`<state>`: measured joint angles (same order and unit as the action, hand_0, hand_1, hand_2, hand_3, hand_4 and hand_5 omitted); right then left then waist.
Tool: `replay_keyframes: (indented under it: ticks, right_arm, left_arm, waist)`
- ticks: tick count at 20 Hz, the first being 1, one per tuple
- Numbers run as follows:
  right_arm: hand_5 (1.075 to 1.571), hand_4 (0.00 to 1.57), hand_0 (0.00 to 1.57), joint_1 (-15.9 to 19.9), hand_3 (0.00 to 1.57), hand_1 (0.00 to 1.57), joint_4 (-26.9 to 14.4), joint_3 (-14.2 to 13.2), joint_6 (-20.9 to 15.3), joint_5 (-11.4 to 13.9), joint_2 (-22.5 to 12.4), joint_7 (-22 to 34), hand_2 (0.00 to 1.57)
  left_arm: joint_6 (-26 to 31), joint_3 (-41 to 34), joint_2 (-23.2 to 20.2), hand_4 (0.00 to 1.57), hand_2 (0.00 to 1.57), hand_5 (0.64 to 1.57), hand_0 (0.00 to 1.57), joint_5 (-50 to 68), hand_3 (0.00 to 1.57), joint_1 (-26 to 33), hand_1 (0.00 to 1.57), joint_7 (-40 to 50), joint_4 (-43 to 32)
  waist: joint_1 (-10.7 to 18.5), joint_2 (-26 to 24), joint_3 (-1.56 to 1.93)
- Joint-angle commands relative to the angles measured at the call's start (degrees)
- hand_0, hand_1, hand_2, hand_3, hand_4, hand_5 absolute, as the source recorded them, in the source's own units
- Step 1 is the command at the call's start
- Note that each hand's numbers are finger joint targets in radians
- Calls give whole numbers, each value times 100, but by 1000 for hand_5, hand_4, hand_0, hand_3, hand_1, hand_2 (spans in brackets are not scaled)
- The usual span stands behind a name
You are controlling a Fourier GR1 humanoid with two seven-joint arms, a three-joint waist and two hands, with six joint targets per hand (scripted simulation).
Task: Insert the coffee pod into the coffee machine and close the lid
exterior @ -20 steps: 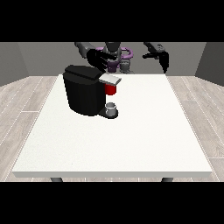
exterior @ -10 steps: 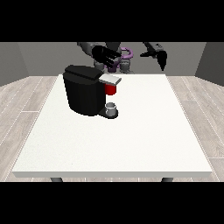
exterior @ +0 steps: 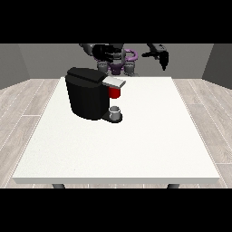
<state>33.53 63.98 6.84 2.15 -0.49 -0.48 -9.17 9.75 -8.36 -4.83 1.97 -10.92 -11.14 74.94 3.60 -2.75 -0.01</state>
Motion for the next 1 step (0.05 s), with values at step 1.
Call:
replay_keyframes:
  ticks: [1]
  right_arm:
    - [1571,157,0,-1168,0,0,272,333,-110,-453,46,-195,0]
  left_arm:
    - [-84,-3,50,192,0,1571,0,-4,0,281,0,97,14]
  waist:
    - [-293,-490,3]
